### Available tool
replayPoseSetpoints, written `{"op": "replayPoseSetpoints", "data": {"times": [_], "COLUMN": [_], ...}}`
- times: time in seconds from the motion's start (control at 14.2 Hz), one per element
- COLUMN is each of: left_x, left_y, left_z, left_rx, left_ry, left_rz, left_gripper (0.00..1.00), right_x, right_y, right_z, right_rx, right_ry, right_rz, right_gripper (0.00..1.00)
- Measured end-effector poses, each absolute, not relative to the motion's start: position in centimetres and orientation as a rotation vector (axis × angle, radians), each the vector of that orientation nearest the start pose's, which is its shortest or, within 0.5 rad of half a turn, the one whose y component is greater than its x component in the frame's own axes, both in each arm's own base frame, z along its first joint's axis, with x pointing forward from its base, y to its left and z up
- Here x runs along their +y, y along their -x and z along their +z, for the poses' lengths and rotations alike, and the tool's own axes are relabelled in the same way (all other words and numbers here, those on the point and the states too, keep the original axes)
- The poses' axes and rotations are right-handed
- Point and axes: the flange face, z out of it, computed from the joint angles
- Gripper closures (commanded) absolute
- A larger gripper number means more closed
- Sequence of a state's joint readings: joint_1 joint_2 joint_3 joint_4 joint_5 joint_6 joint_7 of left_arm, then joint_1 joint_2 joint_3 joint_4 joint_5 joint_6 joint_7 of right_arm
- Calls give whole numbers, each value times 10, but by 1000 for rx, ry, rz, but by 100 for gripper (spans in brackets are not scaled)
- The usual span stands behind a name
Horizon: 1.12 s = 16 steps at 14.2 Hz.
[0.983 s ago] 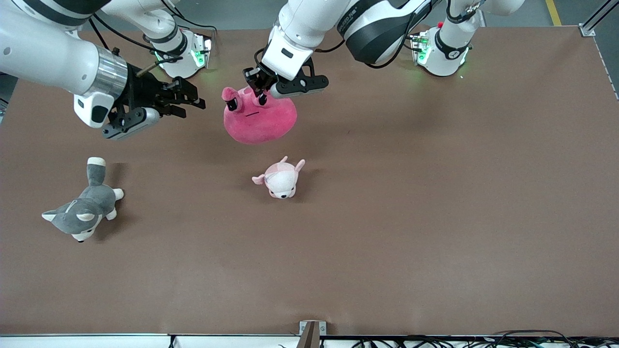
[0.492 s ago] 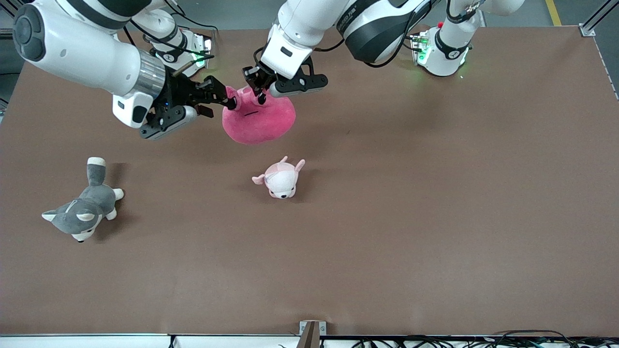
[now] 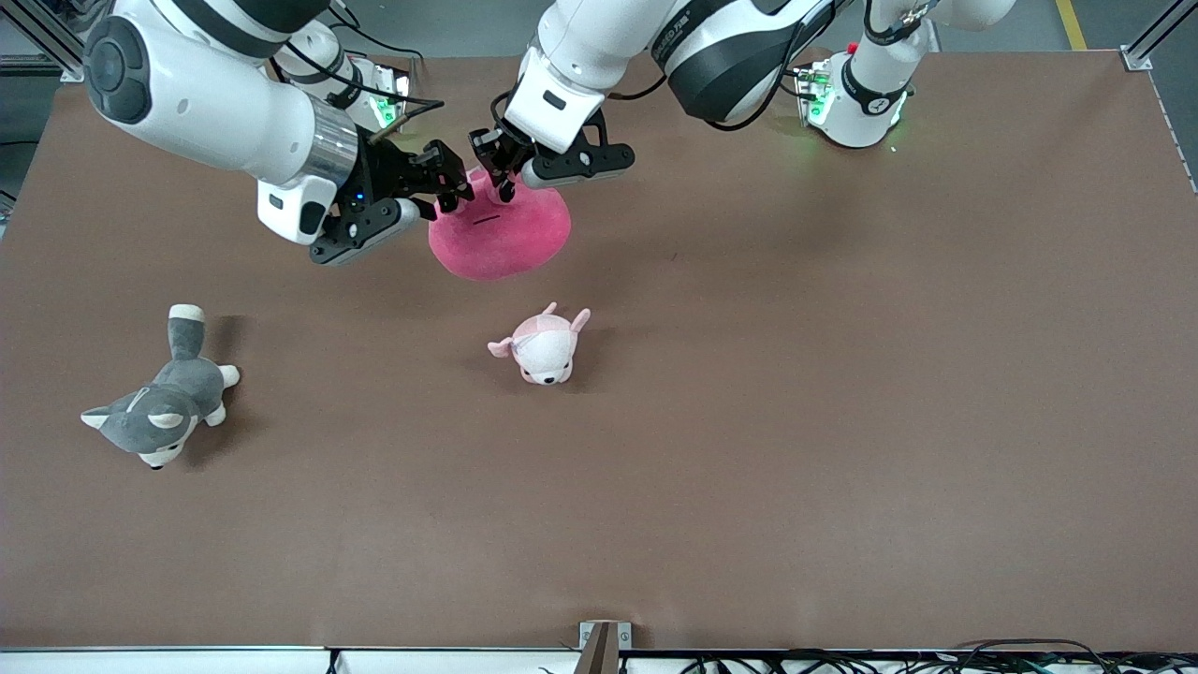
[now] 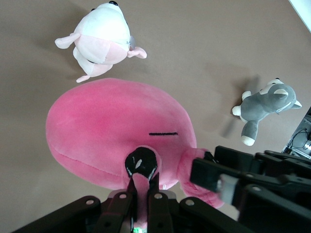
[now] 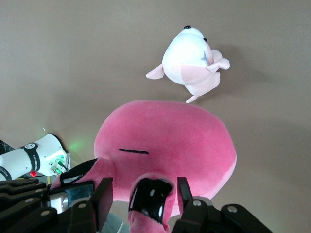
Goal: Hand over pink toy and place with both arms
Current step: 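Reach the right gripper to the pink plush and grasp it, then open the left gripper and withdraw it while the right gripper carries the plush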
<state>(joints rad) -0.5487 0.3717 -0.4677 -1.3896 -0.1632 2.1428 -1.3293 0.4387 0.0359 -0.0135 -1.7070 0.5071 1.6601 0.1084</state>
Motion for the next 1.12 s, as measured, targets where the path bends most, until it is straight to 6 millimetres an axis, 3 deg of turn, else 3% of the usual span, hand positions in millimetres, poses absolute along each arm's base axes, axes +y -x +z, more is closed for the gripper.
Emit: {"op": "replayPoseSetpoints", "data": {"times": [0.28, 0.63, 0.84, 1.05, 1.12], "left_x": [-565, -565, -565, -565, -565], "left_y": [-410, -410, -410, -411, -411], "left_z": [564, 563, 563, 563, 563], "left_rx": [568, 567, 568, 566, 566], "left_ry": [-2572, -2573, -2573, -2577, -2578], "left_rz": [-163, -161, -160, -155, -155], "left_gripper": [100, 100, 100, 99, 98], "right_x": [278, 276, 276, 274, 273], "right_y": [-494, -490, -489, -485, -485], "right_z": [556, 554, 553, 551, 551], "right_rx": [-352, -362, -351, -342, -341], "right_ry": [2668, 2675, 2678, 2683, 2683], "right_rz": [315, 358, 372, 424, 432], "right_gripper": [38, 50, 75, 94, 96]}}
